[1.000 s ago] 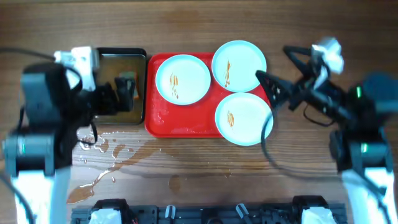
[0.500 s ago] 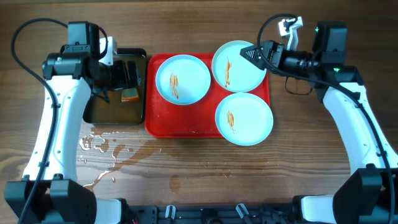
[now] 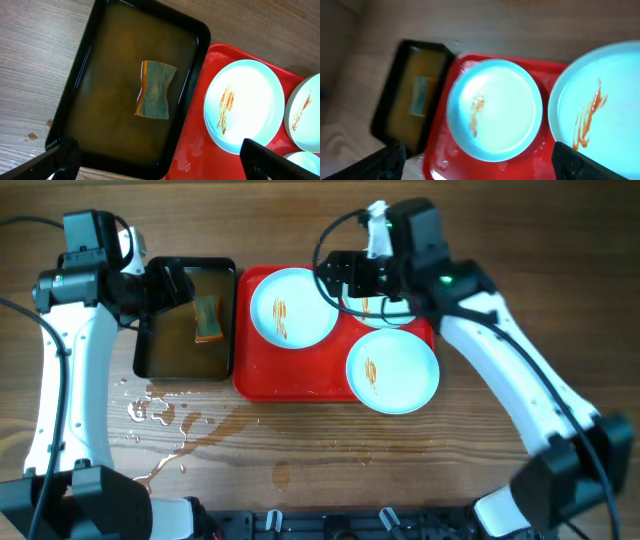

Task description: Clean dirty plates on tray and stack at the side

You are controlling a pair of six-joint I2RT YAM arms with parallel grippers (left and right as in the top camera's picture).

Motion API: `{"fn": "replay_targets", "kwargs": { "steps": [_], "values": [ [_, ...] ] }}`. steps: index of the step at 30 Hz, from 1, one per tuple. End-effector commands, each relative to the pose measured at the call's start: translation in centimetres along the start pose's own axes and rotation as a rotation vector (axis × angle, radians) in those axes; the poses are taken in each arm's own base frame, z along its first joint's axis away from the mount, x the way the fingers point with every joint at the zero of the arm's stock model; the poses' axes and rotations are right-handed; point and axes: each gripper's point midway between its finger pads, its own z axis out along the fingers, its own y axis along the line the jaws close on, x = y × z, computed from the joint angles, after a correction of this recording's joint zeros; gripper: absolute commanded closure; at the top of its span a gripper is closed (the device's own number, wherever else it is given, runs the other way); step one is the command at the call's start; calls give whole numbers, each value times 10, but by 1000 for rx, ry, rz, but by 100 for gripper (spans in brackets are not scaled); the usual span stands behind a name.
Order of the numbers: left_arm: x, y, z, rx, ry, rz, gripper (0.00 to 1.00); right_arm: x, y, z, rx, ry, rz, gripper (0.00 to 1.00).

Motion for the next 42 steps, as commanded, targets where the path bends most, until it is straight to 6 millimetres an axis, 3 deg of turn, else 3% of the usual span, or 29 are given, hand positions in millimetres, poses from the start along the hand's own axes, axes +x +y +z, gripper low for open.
{"fn": "replay_targets", "kwargs": {
  "steps": [1,4,8,15,25,27,31,37,40,42],
  "values": [
    [-11,-3,-5,16,-36,-21,0,20,-22,65,103,152,77,15],
    [-9,-2,1,11,-17,-51,2,50,-38,100,146,253,151,41],
    [-7,-2,14,17,17,-90,2,72,-69,123,280,289,203,62],
    [-15,-3,23,24,-1,-85,4,94,-94,145,359,326,220,71],
    [-8,-27,68,39,58,-19,4,119,-93,178,354,362,192,83],
    [-7,-26,72,35,69,-21,9,121,-92,178,350,370,196,96],
    [2,-21,90,17,120,-79,44,121,-92,178,355,365,221,96],
    [18,-12,127,-2,208,19,82,121,-92,178,354,367,218,95],
    [31,-6,148,-9,268,82,84,121,-92,178,354,366,218,96],
    [36,-3,159,-12,292,88,71,121,-92,178,354,366,217,96]
  ]
}}
